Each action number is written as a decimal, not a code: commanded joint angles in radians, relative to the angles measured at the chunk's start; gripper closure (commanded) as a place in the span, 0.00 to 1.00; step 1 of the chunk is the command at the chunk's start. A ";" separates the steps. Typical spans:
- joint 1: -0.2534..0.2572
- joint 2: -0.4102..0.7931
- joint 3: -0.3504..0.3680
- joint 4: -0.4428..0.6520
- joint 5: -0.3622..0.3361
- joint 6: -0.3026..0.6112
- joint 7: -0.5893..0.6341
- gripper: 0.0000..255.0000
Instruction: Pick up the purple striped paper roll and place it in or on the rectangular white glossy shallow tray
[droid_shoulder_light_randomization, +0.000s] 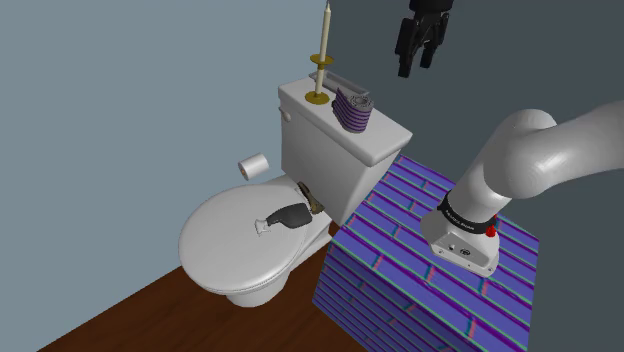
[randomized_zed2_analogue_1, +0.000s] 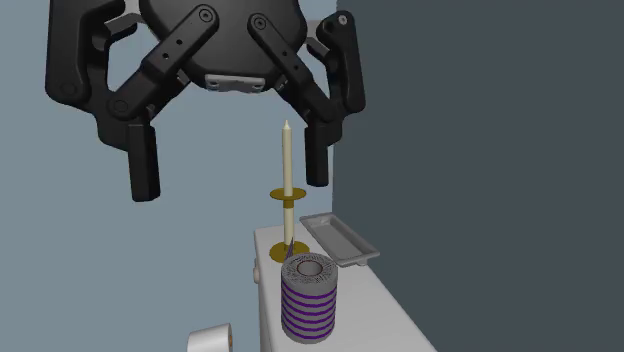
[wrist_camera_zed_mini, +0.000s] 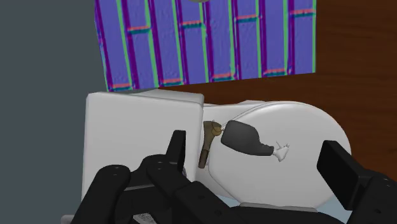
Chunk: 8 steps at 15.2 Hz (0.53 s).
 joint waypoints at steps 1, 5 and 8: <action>0.000 0.000 0.000 0.000 0.000 0.000 0.000 0.00; -0.018 0.082 -0.028 -0.039 -0.023 0.144 -0.029 0.00; -0.031 0.156 -0.049 -0.053 -0.036 0.251 -0.050 0.00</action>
